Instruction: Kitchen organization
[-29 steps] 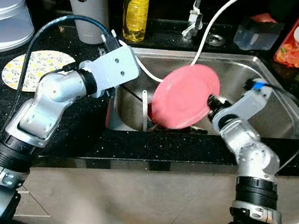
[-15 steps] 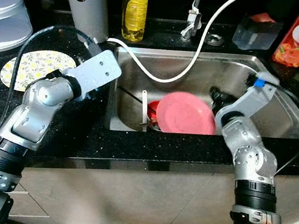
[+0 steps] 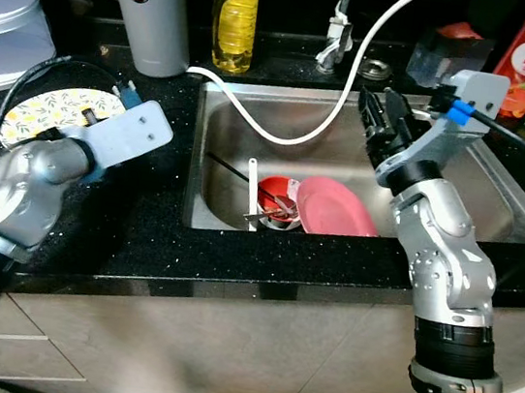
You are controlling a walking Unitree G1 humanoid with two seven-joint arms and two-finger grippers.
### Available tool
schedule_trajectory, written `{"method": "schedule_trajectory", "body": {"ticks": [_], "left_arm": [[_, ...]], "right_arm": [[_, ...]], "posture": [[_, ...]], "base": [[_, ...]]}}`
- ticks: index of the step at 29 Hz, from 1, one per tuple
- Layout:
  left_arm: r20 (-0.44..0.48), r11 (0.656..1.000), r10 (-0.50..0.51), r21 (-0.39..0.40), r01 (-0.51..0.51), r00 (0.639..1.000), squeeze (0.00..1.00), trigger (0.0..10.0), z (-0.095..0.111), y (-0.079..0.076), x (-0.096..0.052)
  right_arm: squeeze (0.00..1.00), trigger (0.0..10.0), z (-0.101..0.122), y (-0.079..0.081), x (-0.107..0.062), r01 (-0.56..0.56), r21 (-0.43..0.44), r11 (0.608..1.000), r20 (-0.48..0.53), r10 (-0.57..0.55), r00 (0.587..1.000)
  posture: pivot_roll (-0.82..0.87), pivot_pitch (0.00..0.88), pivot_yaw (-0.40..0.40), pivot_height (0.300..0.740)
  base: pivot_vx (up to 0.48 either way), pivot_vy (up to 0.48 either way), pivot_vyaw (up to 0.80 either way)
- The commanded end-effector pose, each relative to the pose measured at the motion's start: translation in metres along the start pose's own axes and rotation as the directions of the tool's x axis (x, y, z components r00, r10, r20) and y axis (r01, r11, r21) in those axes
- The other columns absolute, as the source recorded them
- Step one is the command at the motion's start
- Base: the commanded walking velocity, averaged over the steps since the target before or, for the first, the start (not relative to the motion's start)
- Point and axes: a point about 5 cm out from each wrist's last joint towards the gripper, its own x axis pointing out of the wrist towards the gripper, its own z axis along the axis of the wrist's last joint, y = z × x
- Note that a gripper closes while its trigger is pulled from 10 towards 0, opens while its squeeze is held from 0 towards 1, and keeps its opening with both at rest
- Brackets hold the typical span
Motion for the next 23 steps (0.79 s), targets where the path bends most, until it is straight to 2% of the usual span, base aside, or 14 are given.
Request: {"method": "schedule_trajectory", "body": {"ticks": [1,5,11,14,20,21,22,23], "left_arm": [[-0.027,0.999,-0.018,0.032,0.018,0.999,0.0,10.0,-0.004,0.0,-0.005],[-0.04,0.999,-0.04,0.033,0.041,0.998,0.0,10.0,-0.004,-0.004,-0.007],[-0.108,0.997,-0.036,0.066,0.043,0.994,0.0,10.0,-0.013,-0.004,-0.006],[-0.171,0.993,-0.007,0.111,0.027,0.985,0.0,10.0,-0.026,-0.001,-0.004],[-0.232,0.993,0.054,0.117,-0.027,0.971,0.0,10.0,-0.043,0.002,0.004],[-0.23,0.993,0.053,0.118,-0.027,0.972,0.0,9.2,-0.043,0.001,0.005],[-0.222,0.992,0.057,0.12,-0.031,0.973,0.0,6.1,-0.042,0.0,0.006],[-0.212,0.991,0.06,0.128,-0.033,0.975,0.0,0.0,-0.04,-0.001,0.007]], "right_arm": [[0.0,10.0,0.001,0.004,-0.002,-0.023,-0.039,0.999,0.011,0.024,1.0],[0.0,10.0,0.0,0.004,-0.002,-0.014,-0.029,0.999,0.008,0.014,1.0],[0.0,10.0,0.0,0.002,-0.001,-0.012,-0.028,1.0,0.011,0.012,1.0],[0.0,10.0,0.001,0.001,0.0,-0.011,-0.034,0.999,0.017,0.011,1.0],[0.0,10.0,0.002,0.0,0.0,-0.004,-0.034,0.999,0.025,0.005,1.0],[0.0,10.0,0.002,0.0,0.0,-0.003,-0.034,0.999,0.026,0.004,1.0],[0.0,10.0,0.002,0.0,0.0,-0.002,-0.034,0.999,0.026,0.003,1.0],[0.0,10.0,0.002,-0.001,0.0,-0.001,-0.033,0.999,0.027,0.001,1.0]], "posture": [[0.08,0.039,0.027,0.74],[0.08,0.033,0.026,0.74],[0.08,0.027,0.024,0.74],[0.08,0.021,0.023,0.74],[0.08,0.02,0.024,0.74],[0.08,0.02,0.024,0.74],[0.08,0.02,0.024,0.74],[0.08,0.02,0.024,0.74]], "base": [[0.0,0.0,0.0],[0.0,0.0,0.0],[0.0,0.0,0.0],[0.0,0.0,0.0],[0.0,0.0,0.0],[0.0,0.0,0.0],[0.0,0.0,0.0],[0.0,0.0,0.0]]}}
